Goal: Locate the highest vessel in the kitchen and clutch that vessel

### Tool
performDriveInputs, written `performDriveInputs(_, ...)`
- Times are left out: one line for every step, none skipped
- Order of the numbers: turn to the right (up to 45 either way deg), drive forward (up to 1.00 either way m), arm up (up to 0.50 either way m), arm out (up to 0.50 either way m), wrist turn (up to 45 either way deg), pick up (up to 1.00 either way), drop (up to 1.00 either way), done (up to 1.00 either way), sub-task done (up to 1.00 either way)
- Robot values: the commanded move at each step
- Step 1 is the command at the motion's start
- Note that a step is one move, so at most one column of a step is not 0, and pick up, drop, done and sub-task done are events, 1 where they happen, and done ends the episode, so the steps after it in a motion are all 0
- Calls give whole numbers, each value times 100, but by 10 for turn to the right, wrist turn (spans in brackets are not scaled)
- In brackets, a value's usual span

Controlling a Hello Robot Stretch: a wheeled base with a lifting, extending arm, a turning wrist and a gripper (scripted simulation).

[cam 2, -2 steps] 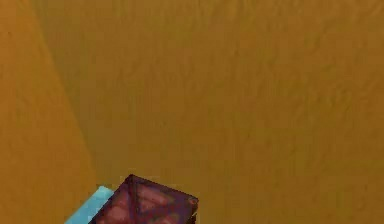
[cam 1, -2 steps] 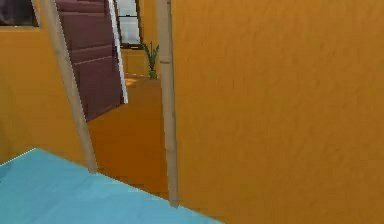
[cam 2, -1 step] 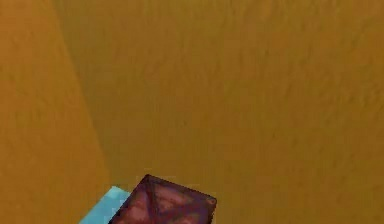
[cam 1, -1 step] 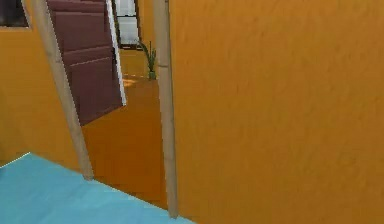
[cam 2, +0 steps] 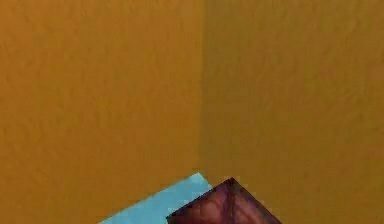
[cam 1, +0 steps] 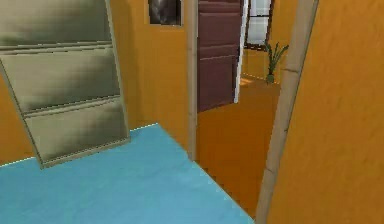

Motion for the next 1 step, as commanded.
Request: performDriveInputs(0, 95, 0, 0, 0, 0, 0, 0, 0)
